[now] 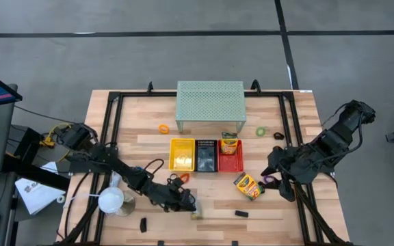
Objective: Pick & Place Office Desk Supplies
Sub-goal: Put the crayons box into the red bin
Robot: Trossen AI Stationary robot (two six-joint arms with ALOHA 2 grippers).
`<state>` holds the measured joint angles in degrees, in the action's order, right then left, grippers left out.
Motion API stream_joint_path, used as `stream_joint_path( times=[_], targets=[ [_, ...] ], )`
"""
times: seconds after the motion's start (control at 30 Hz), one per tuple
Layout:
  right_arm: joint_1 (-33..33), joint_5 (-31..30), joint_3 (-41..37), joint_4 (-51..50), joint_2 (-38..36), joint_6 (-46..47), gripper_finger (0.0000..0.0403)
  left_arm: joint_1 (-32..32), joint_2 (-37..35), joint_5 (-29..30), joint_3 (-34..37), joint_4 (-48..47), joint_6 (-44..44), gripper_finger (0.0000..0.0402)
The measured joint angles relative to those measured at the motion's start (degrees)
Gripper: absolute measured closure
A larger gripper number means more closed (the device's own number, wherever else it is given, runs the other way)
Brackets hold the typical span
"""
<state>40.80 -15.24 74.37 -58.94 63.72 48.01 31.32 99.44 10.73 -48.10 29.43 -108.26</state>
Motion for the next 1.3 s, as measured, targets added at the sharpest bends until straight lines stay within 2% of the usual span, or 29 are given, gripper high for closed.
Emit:
stream_joint_path(
  times=[0.13, 0.33, 0.5, 0.6, 1.07, 1.3],
  targets=[
    [0.90, 0.04, 0.00, 2.93, 0.00, -3.68, 0.0184, -1.09, 0.00, 2.81, 0.00, 5.07, -0.01, 0.0401],
    [1.21, 0.27, 0.02, 2.80, 0.47, -4.53, 0.0184, -3.25, 0.00, 8.06, 0.00, 11.84, 0.32, 0.0401],
    [1.20, 1.66, 0.02, 3.19, 1.21, -4.58, 0.0184, -5.04, 0.00, 13.53, -0.06, 19.54, 3.18, 0.0401],
    [1.06, 1.16, 0.02, 5.99, 1.91, -6.24, 0.0184, -6.59, -0.02, 14.78, -1.66, 22.50, 6.30, 0.0401],
    [0.94, -16.64, 0.02, 14.38, 5.03, -23.00, 0.0184, -13.67, -0.07, 16.82, -13.03, 22.63, 15.85, 0.0401],
    [-3.58, -17.87, 0.04, 14.86, 4.98, -24.62, 0.0183, -16.18, -0.07, 15.57, -15.25, 23.11, 16.34, 0.0401]
  ],
)
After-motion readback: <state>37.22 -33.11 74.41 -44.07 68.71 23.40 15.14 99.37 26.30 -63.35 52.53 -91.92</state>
